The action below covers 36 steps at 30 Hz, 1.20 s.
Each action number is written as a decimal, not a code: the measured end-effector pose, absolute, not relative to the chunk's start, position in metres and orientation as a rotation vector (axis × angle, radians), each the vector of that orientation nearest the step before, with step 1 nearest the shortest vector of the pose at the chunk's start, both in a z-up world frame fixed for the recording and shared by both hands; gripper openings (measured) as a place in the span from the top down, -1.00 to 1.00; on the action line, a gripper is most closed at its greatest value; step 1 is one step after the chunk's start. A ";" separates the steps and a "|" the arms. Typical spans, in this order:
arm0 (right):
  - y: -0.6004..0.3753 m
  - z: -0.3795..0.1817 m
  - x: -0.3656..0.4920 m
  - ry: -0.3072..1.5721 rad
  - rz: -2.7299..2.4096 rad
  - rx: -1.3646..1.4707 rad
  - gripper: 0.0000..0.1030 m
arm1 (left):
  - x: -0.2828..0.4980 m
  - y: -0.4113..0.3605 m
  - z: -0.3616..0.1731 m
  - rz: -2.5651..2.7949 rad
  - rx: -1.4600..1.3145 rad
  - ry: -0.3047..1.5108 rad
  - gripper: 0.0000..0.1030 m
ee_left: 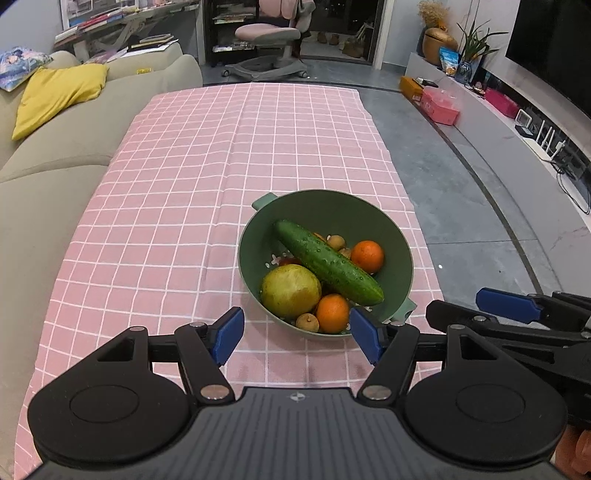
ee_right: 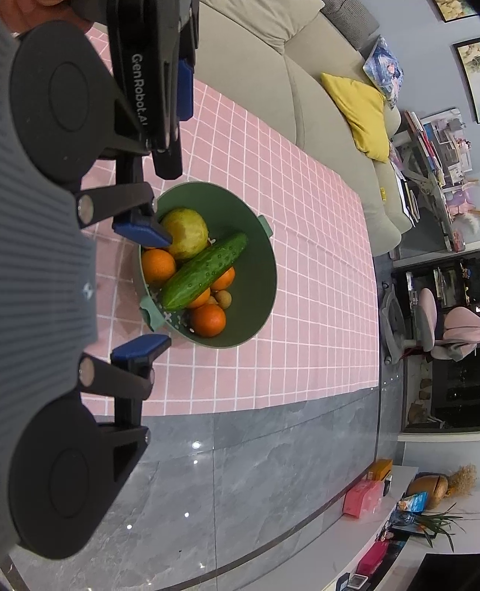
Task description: Organize fruits
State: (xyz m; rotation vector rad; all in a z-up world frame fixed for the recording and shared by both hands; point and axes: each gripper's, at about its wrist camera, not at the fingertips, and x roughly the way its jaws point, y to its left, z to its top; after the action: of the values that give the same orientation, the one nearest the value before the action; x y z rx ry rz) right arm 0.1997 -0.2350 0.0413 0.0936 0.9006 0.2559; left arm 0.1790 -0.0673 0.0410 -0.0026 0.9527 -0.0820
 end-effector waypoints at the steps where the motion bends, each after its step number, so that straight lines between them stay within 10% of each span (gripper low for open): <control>1: -0.236 0.041 0.200 0.899 0.253 0.096 0.02 | 0.178 -0.068 0.042 -0.083 0.002 0.950 -0.51; 36: -0.235 0.041 0.200 0.903 0.245 0.101 0.00 | 0.173 -0.068 0.045 -0.080 0.020 0.942 -0.61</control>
State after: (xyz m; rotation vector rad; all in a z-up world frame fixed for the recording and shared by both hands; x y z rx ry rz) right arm 0.1997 -0.2348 0.0405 0.1011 0.9025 0.2449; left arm 0.1729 -0.0677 0.0447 0.0198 0.9419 -0.0805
